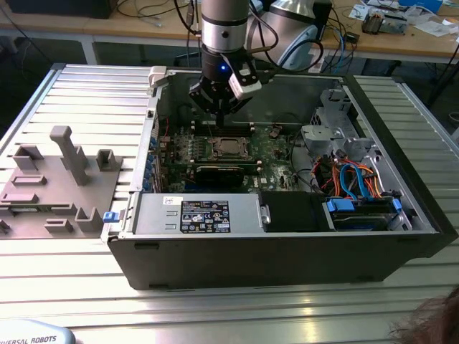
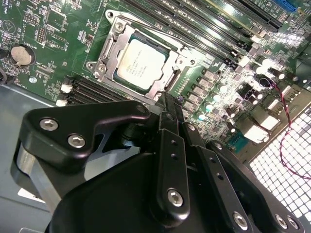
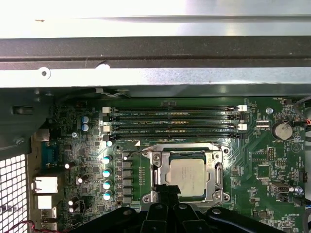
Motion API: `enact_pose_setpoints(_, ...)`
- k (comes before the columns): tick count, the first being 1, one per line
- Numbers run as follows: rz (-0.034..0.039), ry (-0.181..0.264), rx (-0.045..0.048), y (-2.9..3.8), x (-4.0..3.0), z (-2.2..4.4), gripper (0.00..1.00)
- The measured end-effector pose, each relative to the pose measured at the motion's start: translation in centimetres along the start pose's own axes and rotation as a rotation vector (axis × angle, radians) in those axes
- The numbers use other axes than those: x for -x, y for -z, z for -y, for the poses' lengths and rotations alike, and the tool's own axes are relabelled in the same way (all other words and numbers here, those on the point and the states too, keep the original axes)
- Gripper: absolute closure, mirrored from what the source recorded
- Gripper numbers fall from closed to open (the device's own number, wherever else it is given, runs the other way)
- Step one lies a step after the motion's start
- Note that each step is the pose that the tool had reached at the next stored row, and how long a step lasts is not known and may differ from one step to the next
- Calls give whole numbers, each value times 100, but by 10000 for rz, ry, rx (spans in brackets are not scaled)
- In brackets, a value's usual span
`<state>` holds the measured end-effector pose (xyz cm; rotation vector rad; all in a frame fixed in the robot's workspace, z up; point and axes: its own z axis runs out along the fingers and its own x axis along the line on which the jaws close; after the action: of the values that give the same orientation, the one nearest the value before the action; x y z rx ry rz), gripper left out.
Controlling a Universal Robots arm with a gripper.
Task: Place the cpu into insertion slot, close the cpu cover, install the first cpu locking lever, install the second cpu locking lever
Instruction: 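Install the first cpu locking lever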
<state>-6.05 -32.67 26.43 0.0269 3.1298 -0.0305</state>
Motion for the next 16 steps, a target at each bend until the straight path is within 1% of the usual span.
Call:
enact_pose_setpoints(1,0,0,0,0,-1,0,89)
enact_pose_setpoints(3,0,0,0,0,-30,1,89)
enact_pose_setpoints(16,0,-1,0,0,-54,1,89)
